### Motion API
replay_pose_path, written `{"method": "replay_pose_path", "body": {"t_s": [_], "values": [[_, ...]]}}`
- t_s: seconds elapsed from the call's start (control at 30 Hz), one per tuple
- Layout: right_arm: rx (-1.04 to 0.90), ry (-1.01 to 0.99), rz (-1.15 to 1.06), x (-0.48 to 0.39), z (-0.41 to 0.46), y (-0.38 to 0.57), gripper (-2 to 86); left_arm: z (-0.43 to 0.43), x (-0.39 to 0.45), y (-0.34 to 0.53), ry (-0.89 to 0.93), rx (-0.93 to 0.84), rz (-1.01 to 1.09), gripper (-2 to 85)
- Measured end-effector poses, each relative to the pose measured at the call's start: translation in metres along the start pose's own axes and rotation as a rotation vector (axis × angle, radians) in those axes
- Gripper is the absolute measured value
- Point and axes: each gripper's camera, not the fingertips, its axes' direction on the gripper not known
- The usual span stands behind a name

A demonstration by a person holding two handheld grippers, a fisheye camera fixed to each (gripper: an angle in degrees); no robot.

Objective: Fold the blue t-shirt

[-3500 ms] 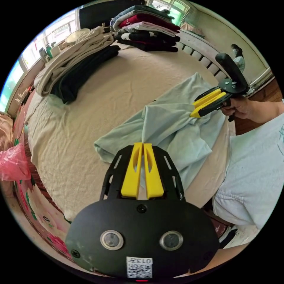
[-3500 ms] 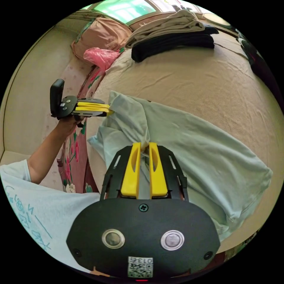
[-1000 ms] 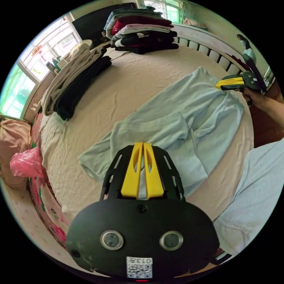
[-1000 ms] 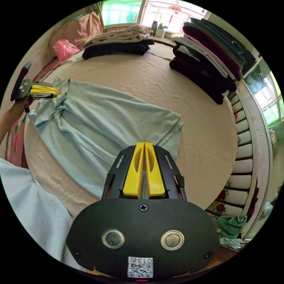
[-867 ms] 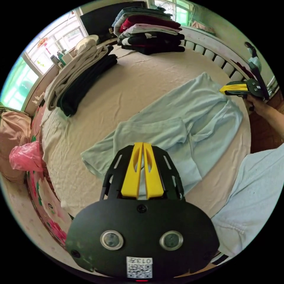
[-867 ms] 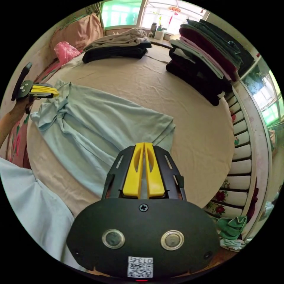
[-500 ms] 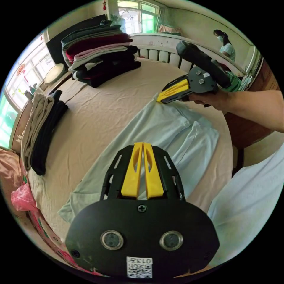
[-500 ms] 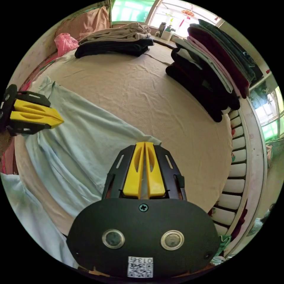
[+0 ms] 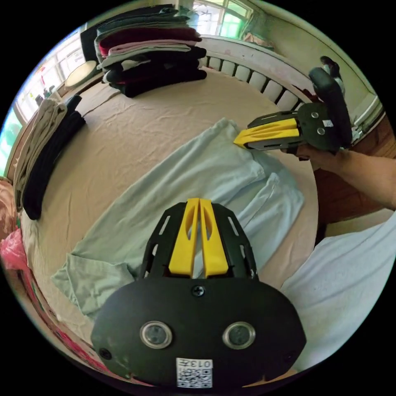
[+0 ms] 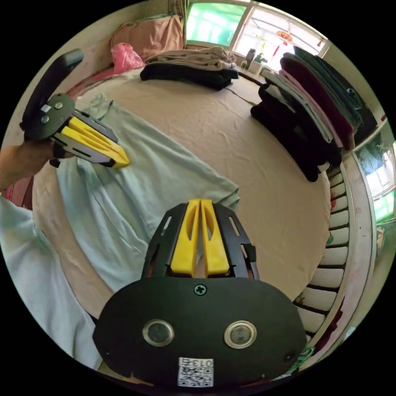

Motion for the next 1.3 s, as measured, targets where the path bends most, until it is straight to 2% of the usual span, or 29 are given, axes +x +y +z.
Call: {"method": "replay_pose_path", "body": {"t_s": [0.07, 0.1, 0.17, 0.27, 0.37, 0.47, 0.6, 0.7, 1.0, 1.3], "values": [[-0.009, -0.043, -0.003, 0.007, -0.005, -0.003, 0.3, -0.019, -0.01, 0.018, -0.004, 0.075, -0.082, 0.1], [0.055, -0.064, 0.004, 0.012, -0.018, -0.006, 0.4, -0.028, -0.013, 0.026, -0.014, 0.108, -0.112, 0.2], [0.146, -0.093, -0.019, 0.013, -0.036, -0.018, 0.8, -0.062, -0.031, 0.069, -0.086, 0.194, -0.259, 0.8], [0.205, -0.254, -0.144, -0.004, -0.046, -0.064, 2.6, -0.1, -0.058, 0.15, -0.212, 0.261, -0.517, 3.8], [0.219, -0.426, -0.289, -0.046, -0.043, -0.128, 5.1, -0.114, -0.08, 0.235, -0.246, 0.245, -0.747, 8.1], [0.221, -0.544, -0.441, -0.106, -0.037, -0.193, 6.3, -0.112, -0.091, 0.294, -0.242, 0.217, -0.888, 10.6], [0.13, -0.58, -0.65, -0.199, -0.013, -0.27, 7.9, -0.097, -0.102, 0.323, -0.157, 0.235, -0.948, 12.3], [0.029, -0.584, -0.727, -0.247, 0.011, -0.306, 8.6, -0.083, -0.111, 0.329, -0.093, 0.245, -0.959, 12.3], [-0.123, -0.59, -0.843, -0.314, 0.054, -0.34, 9.0, -0.063, -0.125, 0.347, -0.02, 0.286, -1.032, 10.9], [-0.036, -0.444, -0.998, -0.341, 0.024, -0.324, 2.9, -0.066, -0.131, 0.335, -0.062, 0.192, -1.026, 2.9]]}}
